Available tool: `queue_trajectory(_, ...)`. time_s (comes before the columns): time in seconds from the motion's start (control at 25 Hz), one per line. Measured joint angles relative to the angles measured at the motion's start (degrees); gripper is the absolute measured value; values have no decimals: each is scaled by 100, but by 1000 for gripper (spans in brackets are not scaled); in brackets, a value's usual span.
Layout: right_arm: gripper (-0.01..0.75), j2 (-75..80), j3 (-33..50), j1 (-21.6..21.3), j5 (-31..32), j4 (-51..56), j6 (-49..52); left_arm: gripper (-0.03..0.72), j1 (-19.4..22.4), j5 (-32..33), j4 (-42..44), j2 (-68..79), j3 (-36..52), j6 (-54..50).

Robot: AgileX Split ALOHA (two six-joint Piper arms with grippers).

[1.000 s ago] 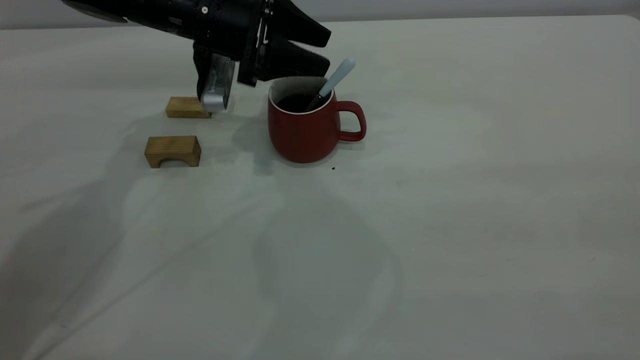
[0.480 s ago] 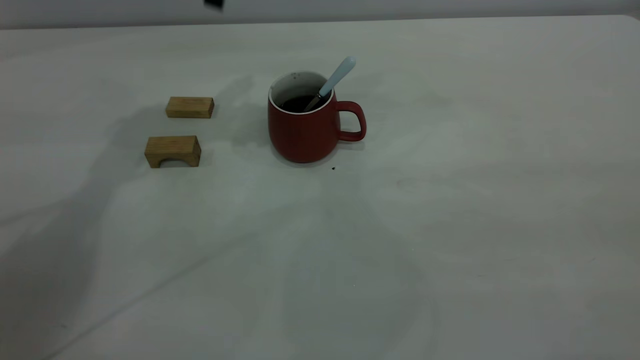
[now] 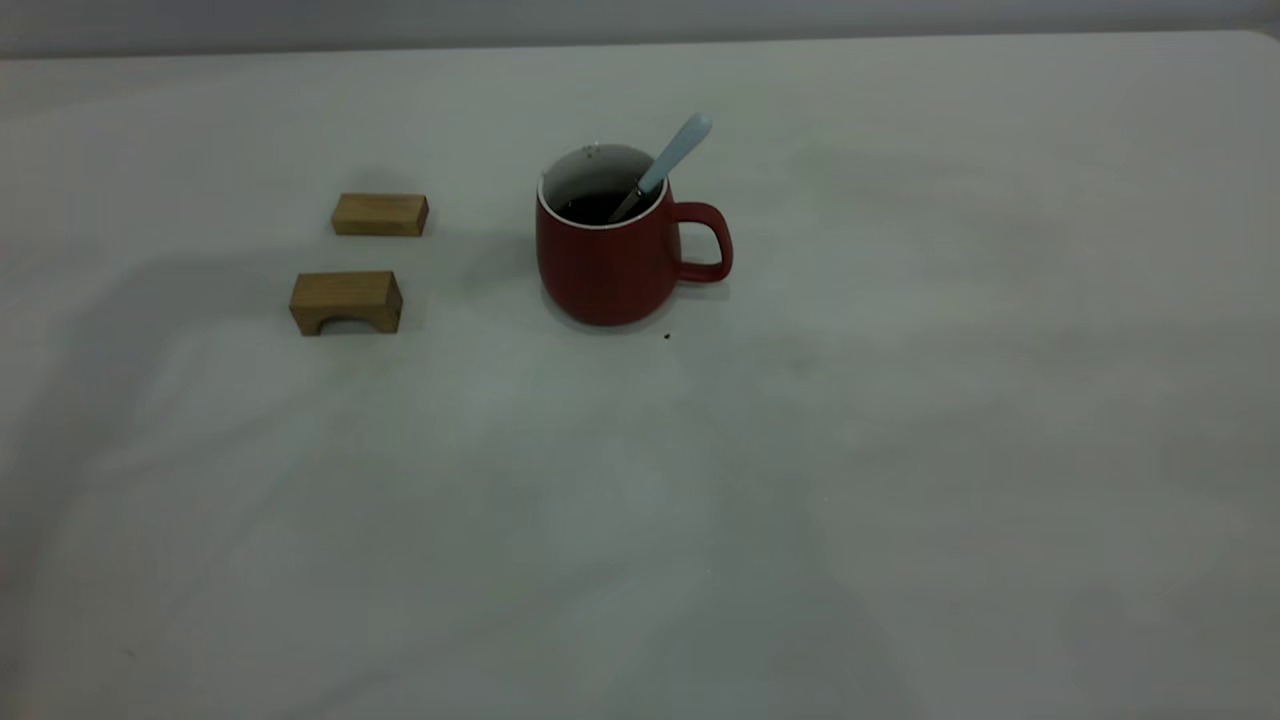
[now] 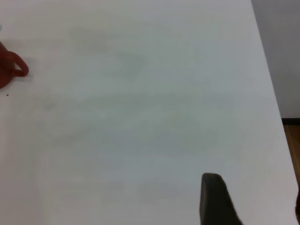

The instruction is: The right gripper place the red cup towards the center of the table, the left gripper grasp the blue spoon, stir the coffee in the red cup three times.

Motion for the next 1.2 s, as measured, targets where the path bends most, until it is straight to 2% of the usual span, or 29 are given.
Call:
queue_trajectory(0.24,439,0,0,0,0,0,0,569,748,211,599,-1321,6,-18)
queue_trajectory(0.36,439,0,0,0,0,0,0,569,965,314,1138,-2035,6,-45)
queue_trajectory(0.44,439,0,0,0,0,0,0,569,1016,314,1841,-2461,6,-60)
queue_trajectory(0.6,439,0,0,0,0,0,0,569,1017,314,3821,-3558,214,-480)
queue_trajectory(0.76,439,-7,0,-5,0,0,0,569,1017,314,5405,-4933,854,-1040)
queue_trajectory(0.84,439,-7,0,-6,0,0,0,569,1017,314,5869,-5548,1259,-1308)
queue_trajectory(1.2,439,-7,0,-6,0,0,0,569,1017,314,6417,-8319,3801,-1635)
